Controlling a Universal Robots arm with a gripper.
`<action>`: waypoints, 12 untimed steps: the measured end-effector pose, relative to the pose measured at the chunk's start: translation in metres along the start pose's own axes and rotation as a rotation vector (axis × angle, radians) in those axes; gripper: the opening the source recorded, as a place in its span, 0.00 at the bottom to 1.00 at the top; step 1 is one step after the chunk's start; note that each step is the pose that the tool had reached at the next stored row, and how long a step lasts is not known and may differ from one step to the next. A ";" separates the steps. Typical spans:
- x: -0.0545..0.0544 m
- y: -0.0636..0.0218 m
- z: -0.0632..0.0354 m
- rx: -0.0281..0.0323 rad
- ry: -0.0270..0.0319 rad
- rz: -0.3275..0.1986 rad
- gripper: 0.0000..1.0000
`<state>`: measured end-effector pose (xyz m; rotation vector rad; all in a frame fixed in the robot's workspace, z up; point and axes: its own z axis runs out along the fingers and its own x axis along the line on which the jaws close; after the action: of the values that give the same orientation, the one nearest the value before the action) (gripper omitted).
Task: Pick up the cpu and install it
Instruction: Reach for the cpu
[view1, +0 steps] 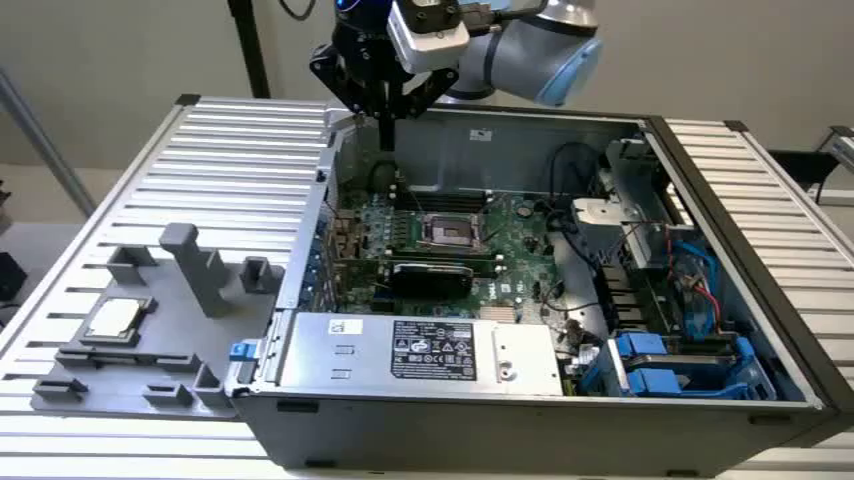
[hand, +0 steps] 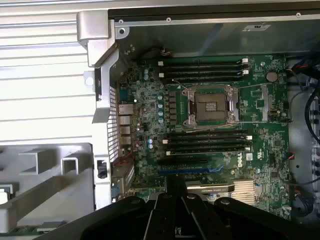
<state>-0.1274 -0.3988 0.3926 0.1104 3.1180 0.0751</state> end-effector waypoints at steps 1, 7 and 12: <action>0.000 0.0000 0.0000 0.0001 0.0000 0.000 0.11; 0.000 0.0000 0.0000 0.0000 0.0000 0.000 0.11; 0.000 0.0000 0.0000 0.0000 0.0001 0.000 0.11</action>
<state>-0.1277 -0.3988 0.3926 0.1104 3.1181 0.0750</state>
